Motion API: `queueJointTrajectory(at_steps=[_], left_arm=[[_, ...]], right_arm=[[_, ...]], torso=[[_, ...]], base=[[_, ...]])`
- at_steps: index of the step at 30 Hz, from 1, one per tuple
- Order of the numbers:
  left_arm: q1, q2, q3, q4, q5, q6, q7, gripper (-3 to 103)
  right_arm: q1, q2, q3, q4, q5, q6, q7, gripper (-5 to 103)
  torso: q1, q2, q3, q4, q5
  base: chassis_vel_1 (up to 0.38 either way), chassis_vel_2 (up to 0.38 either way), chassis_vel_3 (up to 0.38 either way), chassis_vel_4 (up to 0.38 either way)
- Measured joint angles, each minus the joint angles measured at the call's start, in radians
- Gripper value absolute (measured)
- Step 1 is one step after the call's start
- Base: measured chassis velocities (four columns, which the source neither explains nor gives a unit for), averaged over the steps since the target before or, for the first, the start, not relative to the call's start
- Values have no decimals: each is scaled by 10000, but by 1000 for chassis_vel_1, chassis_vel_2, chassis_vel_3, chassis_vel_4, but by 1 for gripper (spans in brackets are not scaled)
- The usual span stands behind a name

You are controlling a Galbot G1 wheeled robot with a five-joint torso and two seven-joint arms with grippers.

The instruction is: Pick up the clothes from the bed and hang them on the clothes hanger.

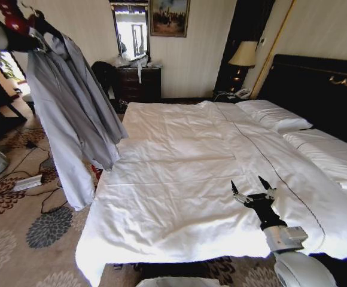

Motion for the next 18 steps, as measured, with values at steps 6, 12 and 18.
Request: queueJointTrajectory(at_steps=[6,12,18], left_arm=[[660,235,-438,586,242,-1,70,18],[1039,447,-942,969,229,-42,71,18],[1353,587,-1134,1363,259,-42,65,18]], right_arm=[[0,0,0,0,0,0,0,100],[0,0,0,1,0,0,0,100],[0,0,0,0,0,0,0,100]], torso=[[0,0,0,0,0],[0,0,0,-3,4],[0,0,0,1,0]], base=[[0,0,0,0],[0,0,0,0],[0,0,0,0]])
